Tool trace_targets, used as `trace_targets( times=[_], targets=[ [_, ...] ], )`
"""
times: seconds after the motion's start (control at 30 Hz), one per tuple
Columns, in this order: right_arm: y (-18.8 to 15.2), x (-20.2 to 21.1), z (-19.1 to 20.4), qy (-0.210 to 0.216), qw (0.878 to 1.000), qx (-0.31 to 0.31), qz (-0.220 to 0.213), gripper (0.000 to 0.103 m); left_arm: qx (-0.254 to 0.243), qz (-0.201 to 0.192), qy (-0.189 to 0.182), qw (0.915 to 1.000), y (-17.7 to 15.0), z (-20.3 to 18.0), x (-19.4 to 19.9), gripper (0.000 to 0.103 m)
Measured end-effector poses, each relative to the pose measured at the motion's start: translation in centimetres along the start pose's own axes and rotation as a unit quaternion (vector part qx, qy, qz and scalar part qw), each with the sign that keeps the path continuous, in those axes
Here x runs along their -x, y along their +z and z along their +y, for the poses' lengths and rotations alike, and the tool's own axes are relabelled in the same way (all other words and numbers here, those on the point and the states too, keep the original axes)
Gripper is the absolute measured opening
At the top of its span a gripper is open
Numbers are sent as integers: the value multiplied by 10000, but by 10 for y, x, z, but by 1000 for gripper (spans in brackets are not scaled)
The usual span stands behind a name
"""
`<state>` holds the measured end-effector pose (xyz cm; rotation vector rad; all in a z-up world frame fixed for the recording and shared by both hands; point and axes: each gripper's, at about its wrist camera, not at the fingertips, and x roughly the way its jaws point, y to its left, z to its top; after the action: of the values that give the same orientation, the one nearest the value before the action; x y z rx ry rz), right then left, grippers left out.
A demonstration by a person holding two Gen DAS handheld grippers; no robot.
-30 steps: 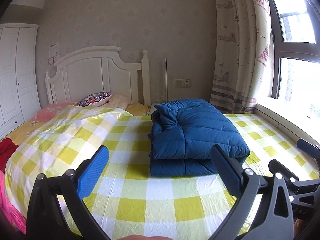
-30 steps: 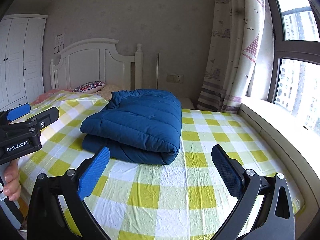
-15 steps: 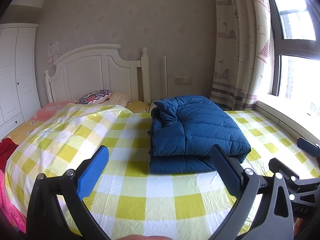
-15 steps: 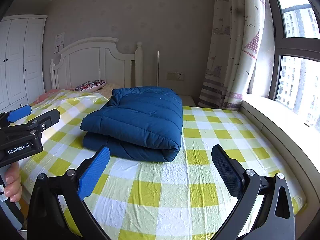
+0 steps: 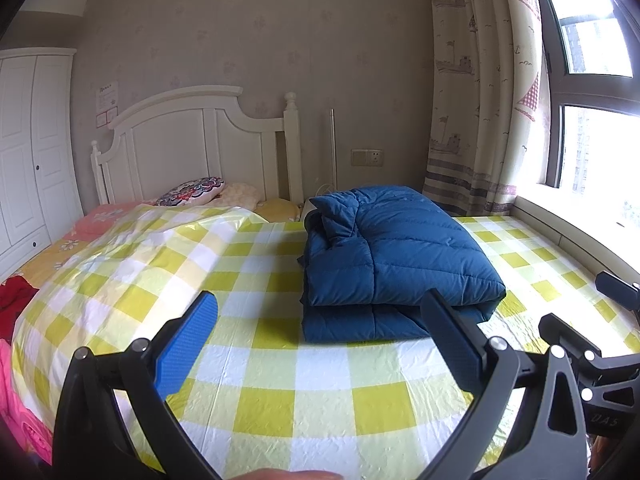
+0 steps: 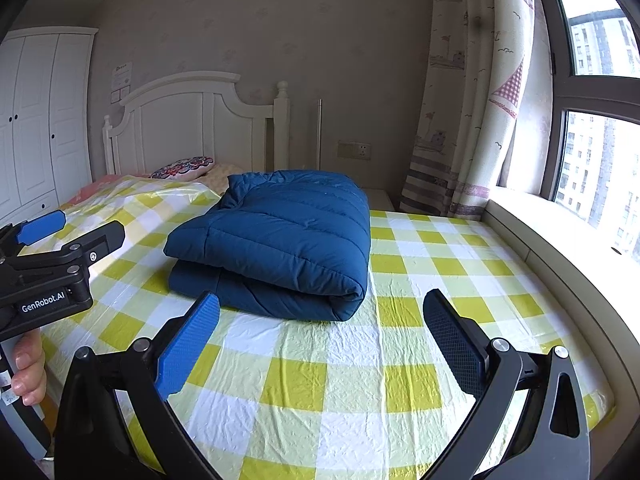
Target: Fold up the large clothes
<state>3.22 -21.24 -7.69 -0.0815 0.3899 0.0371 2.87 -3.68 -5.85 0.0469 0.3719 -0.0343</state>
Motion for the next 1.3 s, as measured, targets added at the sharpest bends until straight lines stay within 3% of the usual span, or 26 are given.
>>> trace_targets(
  times=[1.3],
  targets=[
    [-3,0,5,70,10000,50,20,98,-178,-67,8,9998,0,-9,2,101]
  ],
)
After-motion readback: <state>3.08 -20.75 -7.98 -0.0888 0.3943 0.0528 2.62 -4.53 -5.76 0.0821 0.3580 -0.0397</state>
